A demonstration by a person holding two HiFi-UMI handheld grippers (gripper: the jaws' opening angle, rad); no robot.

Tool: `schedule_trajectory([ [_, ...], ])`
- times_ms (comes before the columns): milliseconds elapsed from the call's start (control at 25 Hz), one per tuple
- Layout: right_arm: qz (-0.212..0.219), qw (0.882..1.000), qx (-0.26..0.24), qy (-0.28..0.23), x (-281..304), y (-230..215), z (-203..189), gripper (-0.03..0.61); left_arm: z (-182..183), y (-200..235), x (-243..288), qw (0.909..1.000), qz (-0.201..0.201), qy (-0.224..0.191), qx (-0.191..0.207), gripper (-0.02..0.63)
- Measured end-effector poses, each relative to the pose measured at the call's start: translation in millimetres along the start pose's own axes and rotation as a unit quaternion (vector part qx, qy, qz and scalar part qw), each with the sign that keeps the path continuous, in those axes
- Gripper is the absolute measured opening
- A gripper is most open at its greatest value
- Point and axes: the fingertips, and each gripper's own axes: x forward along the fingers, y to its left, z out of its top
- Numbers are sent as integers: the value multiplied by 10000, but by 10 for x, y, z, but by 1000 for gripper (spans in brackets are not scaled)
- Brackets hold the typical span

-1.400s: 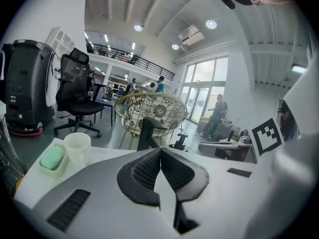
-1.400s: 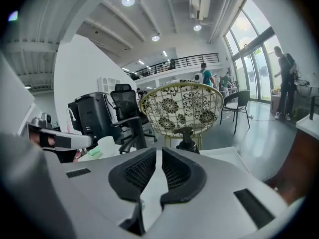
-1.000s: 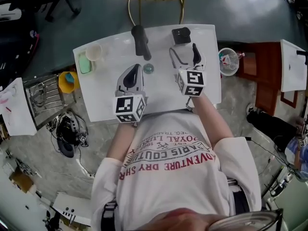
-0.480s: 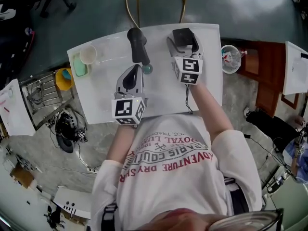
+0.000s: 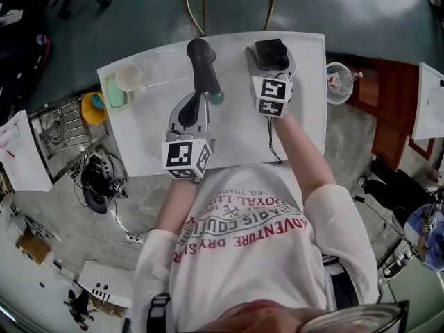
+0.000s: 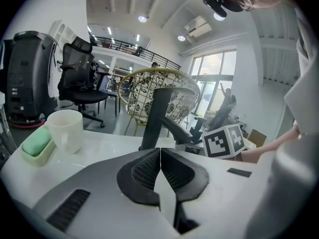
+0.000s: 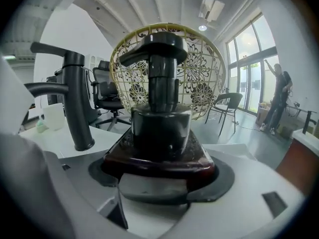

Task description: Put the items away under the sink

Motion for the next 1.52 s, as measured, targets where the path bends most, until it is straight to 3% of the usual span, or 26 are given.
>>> schedule_trajectory([
  [320,225,9996,-63,145,17,-7,-44,379,-54,-44,-21,10000,31,62,-15,23],
  [760,542,9984,32,-133,-306,46,97,376,-35,-102,-177,9999,-58,10,89,23],
  [1040,556,9982,162,-155,-950,147,170,376,80,-293,-488,9990,-267,-264,227,23],
  [1520,505,9971,158,-555,-2406,695,157,376,-55,-571,-1608,9941,-553,-770,528,23],
])
